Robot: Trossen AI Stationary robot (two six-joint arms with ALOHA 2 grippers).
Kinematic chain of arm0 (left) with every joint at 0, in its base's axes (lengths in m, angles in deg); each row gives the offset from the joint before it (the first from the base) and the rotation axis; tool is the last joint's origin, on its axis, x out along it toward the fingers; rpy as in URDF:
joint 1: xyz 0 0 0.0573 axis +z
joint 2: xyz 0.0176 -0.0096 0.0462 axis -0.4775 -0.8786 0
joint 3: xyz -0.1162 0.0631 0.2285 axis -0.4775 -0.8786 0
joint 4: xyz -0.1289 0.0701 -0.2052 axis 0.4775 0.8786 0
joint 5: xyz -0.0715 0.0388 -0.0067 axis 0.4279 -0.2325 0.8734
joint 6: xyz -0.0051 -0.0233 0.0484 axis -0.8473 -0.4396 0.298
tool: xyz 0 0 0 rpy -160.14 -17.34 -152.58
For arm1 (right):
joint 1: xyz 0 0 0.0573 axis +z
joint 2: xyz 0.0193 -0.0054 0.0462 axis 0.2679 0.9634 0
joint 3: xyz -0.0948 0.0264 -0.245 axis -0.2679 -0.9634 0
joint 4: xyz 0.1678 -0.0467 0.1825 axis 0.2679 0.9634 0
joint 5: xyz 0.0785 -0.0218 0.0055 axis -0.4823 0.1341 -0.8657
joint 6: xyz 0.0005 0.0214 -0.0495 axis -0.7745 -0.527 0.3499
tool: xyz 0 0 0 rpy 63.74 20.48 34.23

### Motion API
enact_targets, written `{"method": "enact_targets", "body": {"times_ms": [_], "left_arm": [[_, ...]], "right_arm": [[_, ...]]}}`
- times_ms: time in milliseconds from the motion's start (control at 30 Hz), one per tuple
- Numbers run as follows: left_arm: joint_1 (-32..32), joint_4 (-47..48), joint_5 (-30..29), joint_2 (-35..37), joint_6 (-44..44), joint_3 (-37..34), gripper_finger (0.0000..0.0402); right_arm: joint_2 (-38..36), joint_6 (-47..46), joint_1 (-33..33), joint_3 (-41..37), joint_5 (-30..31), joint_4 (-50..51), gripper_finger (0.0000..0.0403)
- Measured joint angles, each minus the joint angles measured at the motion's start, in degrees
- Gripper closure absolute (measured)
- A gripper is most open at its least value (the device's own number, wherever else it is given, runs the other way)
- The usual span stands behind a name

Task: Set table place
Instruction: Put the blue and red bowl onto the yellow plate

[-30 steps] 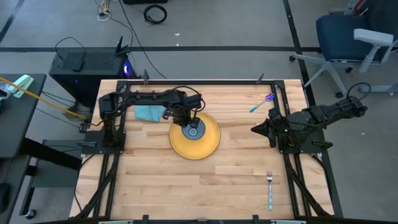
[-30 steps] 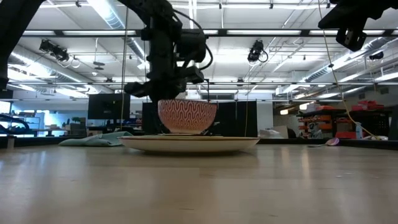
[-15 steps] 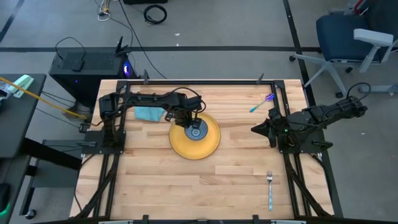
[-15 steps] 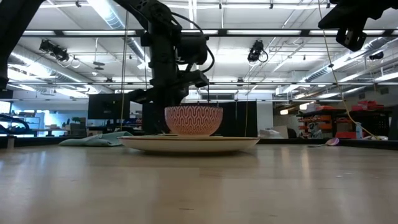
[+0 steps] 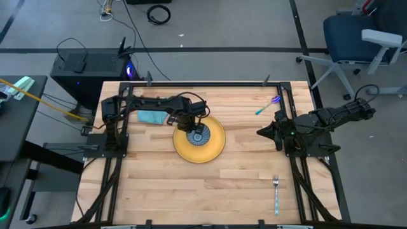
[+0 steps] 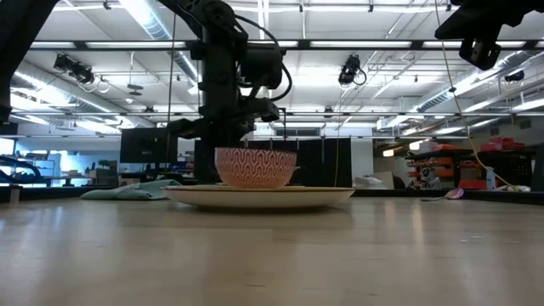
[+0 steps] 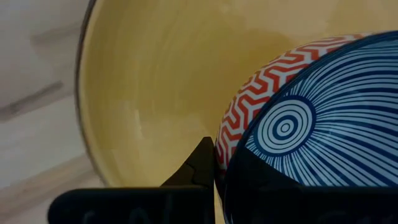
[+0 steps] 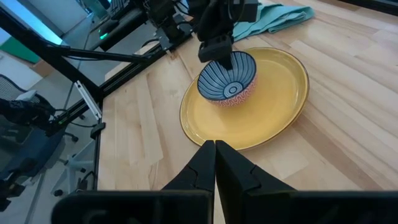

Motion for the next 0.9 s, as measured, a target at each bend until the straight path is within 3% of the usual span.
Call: {"method": "enact_targets", "body": {"times_ms": [367,900], "left_arm": [[-1.1,2.8,-0.7,-0.6,-1.0,0.0,0.0380],[-2.7,-3.0,-0.3,-2.7,-2.9,0.2,0.0373]], "right_arm": [[0.0,0.0,0.0,0.0,0.0,0.0,0.0386],[0.0,0.0,0.0,0.0,0.0,0.0,0.0386]]}}
